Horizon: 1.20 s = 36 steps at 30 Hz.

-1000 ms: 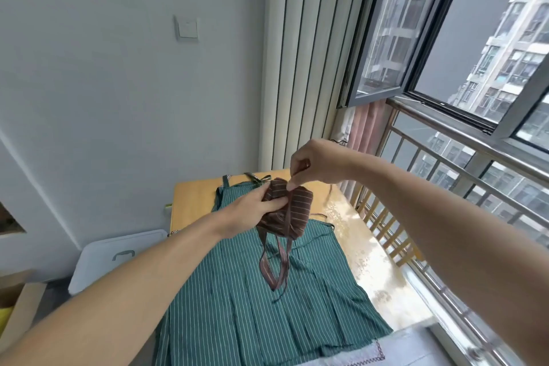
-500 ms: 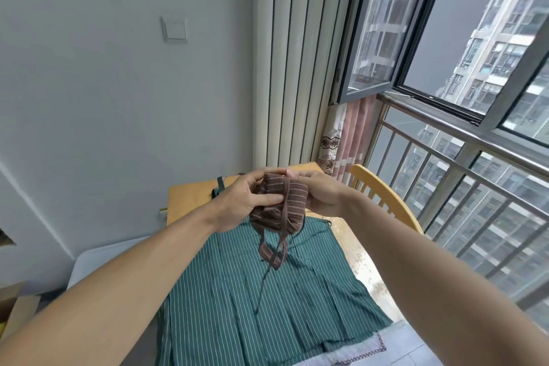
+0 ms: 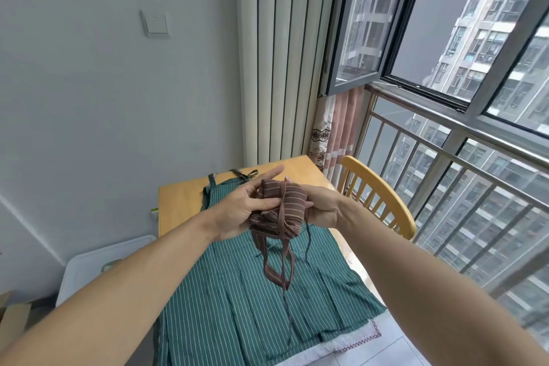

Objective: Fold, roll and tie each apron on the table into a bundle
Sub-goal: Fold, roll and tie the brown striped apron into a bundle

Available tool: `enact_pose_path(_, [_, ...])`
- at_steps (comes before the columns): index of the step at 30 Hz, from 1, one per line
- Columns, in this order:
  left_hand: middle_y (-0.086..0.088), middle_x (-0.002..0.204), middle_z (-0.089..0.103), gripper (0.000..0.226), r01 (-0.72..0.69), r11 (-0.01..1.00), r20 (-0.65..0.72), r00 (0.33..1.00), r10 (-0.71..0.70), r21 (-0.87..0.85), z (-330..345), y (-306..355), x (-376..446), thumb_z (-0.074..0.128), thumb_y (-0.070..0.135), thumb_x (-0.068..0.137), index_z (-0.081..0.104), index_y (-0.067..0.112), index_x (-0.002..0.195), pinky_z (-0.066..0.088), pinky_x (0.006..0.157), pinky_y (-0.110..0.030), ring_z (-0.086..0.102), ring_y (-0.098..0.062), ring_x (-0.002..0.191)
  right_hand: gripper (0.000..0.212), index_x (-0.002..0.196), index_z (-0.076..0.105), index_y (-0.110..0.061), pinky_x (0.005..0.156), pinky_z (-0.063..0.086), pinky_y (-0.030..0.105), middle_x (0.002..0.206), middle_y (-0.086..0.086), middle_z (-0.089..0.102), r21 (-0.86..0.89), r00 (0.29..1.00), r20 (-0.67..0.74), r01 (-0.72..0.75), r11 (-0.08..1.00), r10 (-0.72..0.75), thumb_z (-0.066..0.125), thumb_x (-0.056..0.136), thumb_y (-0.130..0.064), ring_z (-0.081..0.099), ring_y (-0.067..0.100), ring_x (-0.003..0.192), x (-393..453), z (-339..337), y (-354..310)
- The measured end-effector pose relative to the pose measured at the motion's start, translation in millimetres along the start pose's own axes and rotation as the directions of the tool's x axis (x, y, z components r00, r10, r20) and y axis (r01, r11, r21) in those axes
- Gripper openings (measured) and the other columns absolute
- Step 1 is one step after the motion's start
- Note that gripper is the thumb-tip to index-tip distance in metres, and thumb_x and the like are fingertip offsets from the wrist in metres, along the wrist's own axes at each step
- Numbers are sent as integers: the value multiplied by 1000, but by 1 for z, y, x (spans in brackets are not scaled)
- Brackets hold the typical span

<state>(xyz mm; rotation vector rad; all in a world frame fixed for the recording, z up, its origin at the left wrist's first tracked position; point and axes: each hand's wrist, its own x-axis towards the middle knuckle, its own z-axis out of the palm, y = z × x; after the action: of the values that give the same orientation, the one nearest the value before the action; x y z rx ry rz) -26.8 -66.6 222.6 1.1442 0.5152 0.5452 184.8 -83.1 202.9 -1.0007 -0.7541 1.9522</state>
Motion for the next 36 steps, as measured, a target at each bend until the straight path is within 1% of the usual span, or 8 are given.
enact_pose_path(5, [-20, 128, 65, 43, 22, 999, -8, 1000, -21, 42, -3, -2, 1, 59, -1, 94, 58, 12, 135, 56, 94, -51, 65, -40, 114, 44, 132, 63, -1, 91, 47, 37, 89, 20, 49, -198, 997, -62, 38, 979, -52, 63, 100, -32, 46, 27, 79, 5, -2, 1])
enact_pose_path(8, [-19, 116, 69, 37, 21, 999, -62, 998, -18, 50, -1, -1, 3, 59, -1, 94, 62, 11, 129, 58, 90, -47, 68, -37, 105, 40, 133, 59, 5, 115, 40, 52, 132, 36, 58, -272, 984, -133, 78, 959, -118, 58, 103, -20, 56, 39, 112, 3, -1, 2])
enact_pose_path(11, [-18, 114, 71, 36, -20, 999, -198, 980, 28, 40, -3, -2, 8, 61, -1, 94, 60, 6, 129, 58, 89, -46, 70, -34, 102, 22, 106, 71, -2, 105, 49, 49, 114, 22, 72, -473, 859, -368, 157, 867, -356, 68, 97, -22, 65, 33, 110, -3, 3, 8])
enact_pose_path(14, [-23, 120, 70, 38, -55, 998, -345, 937, 53, 5, -9, -2, 12, 66, 3, 91, 60, 5, 129, 57, 92, -50, 70, -38, 106, 47, 98, 69, -7, 102, 49, 46, 109, 17, 74, -539, 826, -329, 234, 809, -458, 68, 87, -52, 68, 29, 105, -10, 3, 17])
enact_pose_path(17, [-22, 111, 73, 28, -88, 995, -431, 901, 57, -52, -12, 1, 13, 66, 6, 93, 63, 6, 121, 58, 86, -47, 71, -39, 103, 66, 115, 69, -5, 105, 46, 41, 114, 13, 74, -563, 915, -175, 209, 800, -363, 54, 89, -64, 69, 24, 105, -19, 2, 29])
enact_pose_path(23, [-17, 103, 75, 22, -118, 981, -420, 906, 45, -151, -11, 7, 13, 61, 12, 96, 65, 8, 117, 60, 73, -40, 73, -31, 89, 33, 111, 71, -15, 104, 41, 34, 102, 2, 76, -543, 937, -60, 259, 799, -344, 58, 94, -41, 69, 16, 105, -26, 9, 44])
enact_pose_path(28, [-14, 104, 70, 25, -16, 997, -55, 998, 12, -76, -13, 12, 3, 51, 17, 101, 64, 5, 119, 56, 80, -37, 68, -27, 93, 23, 85, 70, -18, 79, 45, 31, 67, 2, 44, -393, 985, 166, 114, 912, -52, 64, 97, -37, 47, 18, 67, -33, 4, 35])
enact_pose_path(36, [-24, 122, 63, 37, 100, 955, 146, 979, -145, 278, -5, 11, -8, 60, 4, 96, 54, -3, 132, 52, 102, -48, 63, -38, 112, 22, 84, 49, -15, 58, 32, 23, 70, -2, 43, -887, 919, -34, -208, 412, 392, 42, 105, -12, 37, 12, 62, -19, 8, -23])
